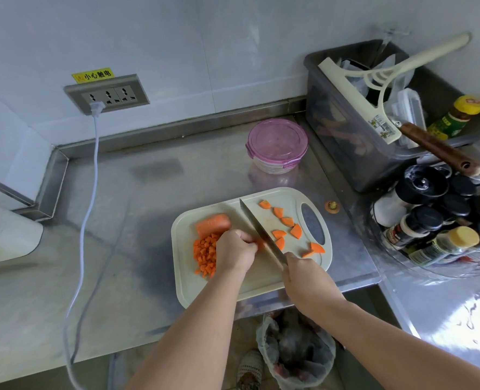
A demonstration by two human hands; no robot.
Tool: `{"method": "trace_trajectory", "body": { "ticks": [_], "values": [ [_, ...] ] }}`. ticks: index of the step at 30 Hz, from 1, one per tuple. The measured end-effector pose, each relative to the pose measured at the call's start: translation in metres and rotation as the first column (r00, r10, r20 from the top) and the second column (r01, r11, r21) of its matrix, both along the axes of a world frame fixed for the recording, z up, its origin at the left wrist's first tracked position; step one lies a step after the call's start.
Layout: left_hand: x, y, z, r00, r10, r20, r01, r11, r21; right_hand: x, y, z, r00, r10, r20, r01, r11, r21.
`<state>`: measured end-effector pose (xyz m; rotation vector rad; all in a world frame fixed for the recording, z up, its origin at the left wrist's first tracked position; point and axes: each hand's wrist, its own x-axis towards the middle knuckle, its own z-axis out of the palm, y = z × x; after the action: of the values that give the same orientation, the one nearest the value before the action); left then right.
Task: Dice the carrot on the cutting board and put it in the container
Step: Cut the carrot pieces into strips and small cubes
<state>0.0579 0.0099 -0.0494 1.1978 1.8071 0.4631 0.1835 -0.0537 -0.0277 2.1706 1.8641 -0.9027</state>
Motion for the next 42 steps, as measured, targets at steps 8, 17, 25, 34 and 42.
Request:
{"method": "trace_trajectory", "body": {
  "ticks": [8, 17, 25, 34, 42],
  "values": [
    [-0.001, -0.003, 0.000, 0.999, 0.026, -0.019, -0.026, 1.000, 0.004, 0.000, -0.010, 0.009, 0.990, 0.134, 0.039, -0.135, 0.990, 0.044],
    [-0.001, -0.002, 0.001, 0.997, 0.031, -0.064, -0.031, 0.999, 0.010, -0.005, -0.012, 0.008, 0.997, 0.071, -0.024, -0.072, 0.997, -0.023],
    [0.000, -0.001, -0.001, 0.998, 0.031, -0.054, -0.029, 0.999, 0.023, -0.008, -0.012, 0.007, 0.987, 0.155, 0.051, -0.154, 0.988, -0.025],
    [0.000, -0.002, 0.001, 0.998, 0.028, -0.062, -0.028, 1.000, 0.012, -0.007, -0.008, -0.005, 0.998, 0.062, -0.006, -0.062, 0.996, -0.071],
    [0.000, -0.001, 0.003, 0.999, 0.008, -0.046, -0.008, 1.000, 0.001, -0.004, -0.003, -0.003, 0.999, 0.046, -0.006, -0.046, 0.999, -0.017]
  ]
}}
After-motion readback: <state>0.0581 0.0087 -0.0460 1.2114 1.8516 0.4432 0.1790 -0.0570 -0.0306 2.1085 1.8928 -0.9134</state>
